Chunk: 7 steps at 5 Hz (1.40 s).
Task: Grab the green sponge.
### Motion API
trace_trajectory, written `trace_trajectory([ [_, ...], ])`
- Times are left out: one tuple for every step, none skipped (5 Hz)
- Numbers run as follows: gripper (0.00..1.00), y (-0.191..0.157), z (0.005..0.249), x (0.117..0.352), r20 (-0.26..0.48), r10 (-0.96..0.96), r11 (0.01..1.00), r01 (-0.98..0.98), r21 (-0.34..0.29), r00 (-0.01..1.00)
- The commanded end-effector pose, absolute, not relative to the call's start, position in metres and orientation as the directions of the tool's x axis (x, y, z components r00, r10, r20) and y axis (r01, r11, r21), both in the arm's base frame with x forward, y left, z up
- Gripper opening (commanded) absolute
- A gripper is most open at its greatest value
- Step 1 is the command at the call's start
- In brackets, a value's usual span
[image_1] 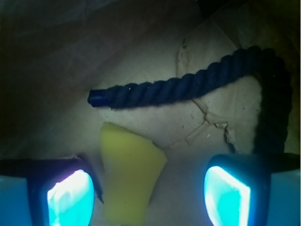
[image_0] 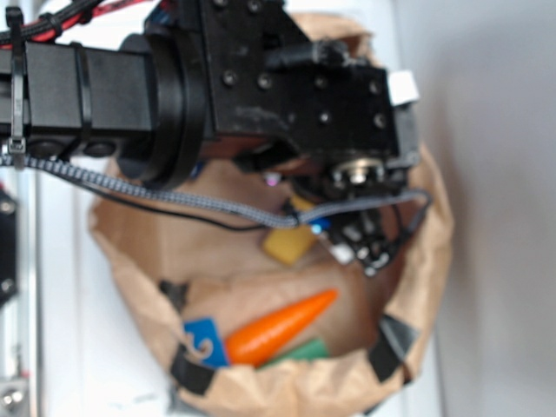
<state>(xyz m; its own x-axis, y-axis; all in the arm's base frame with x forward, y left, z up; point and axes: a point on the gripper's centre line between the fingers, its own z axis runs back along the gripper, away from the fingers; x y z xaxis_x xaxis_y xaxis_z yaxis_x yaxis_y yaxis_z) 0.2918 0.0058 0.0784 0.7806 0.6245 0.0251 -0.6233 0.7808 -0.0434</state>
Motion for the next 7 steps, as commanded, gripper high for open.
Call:
trace_trajectory([
  [1.00, 0.014, 0.069, 0.294, 0.043, 0.631, 0.772, -0.622, -0.129, 0.775],
  [1.00, 0.005, 0.051, 0.288, 0.067, 0.615, 0.786, -0.604, -0.132, 0.786],
  [1.00, -0.004, 0.039, 0.281, 0.109, 0.606, 0.795, -0.596, -0.114, 0.788],
  [1.00, -0.007, 0.031, 0.280, 0.135, 0.590, 0.808, -0.581, -0.099, 0.796],
  [0.00, -0.005, 0.032, 0.277, 0.130, 0.606, 0.796, -0.597, -0.100, 0.785],
  [0.00, -0.003, 0.035, 0.272, 0.134, 0.614, 0.789, -0.606, -0.100, 0.778],
  [0.00, -0.004, 0.037, 0.266, 0.135, 0.616, 0.788, -0.608, -0.101, 0.776],
])
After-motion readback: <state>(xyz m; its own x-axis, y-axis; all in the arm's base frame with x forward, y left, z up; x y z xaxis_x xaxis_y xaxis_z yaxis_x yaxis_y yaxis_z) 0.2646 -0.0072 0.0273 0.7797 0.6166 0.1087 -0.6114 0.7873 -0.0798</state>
